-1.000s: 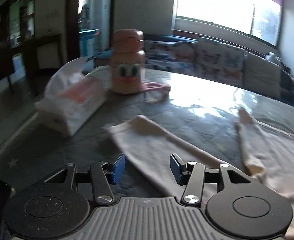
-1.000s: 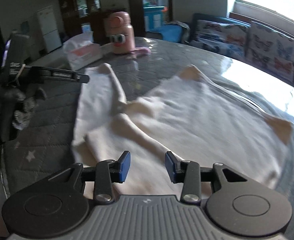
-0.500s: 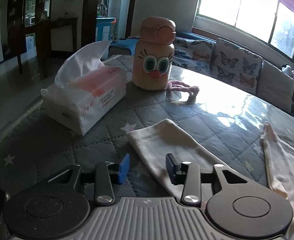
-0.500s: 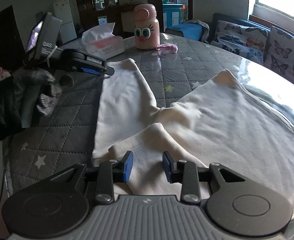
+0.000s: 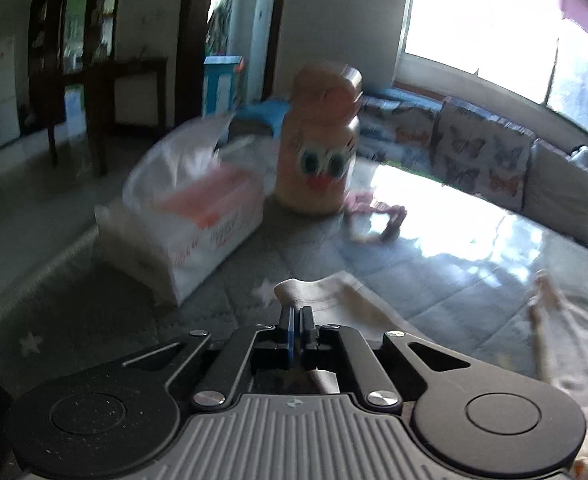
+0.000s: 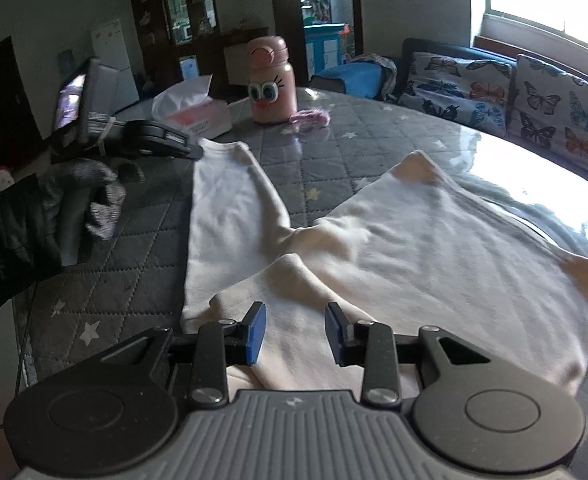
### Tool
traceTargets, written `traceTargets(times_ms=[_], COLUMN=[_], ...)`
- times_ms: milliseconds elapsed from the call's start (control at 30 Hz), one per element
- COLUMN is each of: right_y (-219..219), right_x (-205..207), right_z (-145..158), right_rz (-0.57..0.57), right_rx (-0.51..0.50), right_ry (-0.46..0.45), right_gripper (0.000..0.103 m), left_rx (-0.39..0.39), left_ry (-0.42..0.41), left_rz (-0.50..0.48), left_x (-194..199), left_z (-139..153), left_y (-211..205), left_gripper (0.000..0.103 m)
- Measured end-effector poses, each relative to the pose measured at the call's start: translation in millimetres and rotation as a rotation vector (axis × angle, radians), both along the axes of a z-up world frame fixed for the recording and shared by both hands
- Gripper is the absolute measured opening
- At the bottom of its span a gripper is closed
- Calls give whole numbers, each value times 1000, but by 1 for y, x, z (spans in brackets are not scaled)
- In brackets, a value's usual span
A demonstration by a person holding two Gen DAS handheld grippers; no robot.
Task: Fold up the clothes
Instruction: 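Grasp the other sleeve with the left gripper and lift it, then lay the held sleeve across the sweatshirt body with the left gripper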
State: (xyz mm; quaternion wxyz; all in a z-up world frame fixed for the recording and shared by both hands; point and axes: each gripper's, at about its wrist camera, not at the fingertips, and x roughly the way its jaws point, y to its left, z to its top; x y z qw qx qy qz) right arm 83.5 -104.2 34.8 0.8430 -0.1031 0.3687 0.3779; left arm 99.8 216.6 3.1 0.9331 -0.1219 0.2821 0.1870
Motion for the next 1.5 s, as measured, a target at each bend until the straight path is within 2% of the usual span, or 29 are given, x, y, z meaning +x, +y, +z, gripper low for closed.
traceTargets(times_ms=[133,333,533,700,900,1033,1100,1200,1300,1500], right_y=[-14,-45,-88,-122,-154,-160,-160,-157,-146,-118], right_x=[-1,-2,-2,-3,-3,-3,-4,-6,-9,-8], right_z=[4,14,19,18,8,1,0,0,-1,-17], right_rz=[-35,-119,-235,-332,-424,-449,-450,-424,-381,-322], right_rx=[16,49,82,90,100,117,127,149,150,129], right_ry=[-4,-23,-40,-41,-12,17,23,47,67,116], right_gripper=[33,33,33,33,33,33,33,33,33,33], left_rx=[15,30,6,-5,-24,-6,-7,18,38,85], left_ry=[-91,-205,-266,-240,-107,-32,-24,-43,-55,-14], left_rz=[-77,-257,-478,-644,-789,-869,-908,-921,-874,-668], left_x=[-19,-48,-69,-73,-70,-73,-80,-88,-88,-75], left_z=[31,73,88,74,38,19,15,15,20,15], left_y=[-23,-82,-149,-201,-244,-261,-262,-257,-240,-186], left_gripper=[2,2,2,2,3,10,15,30,30,28])
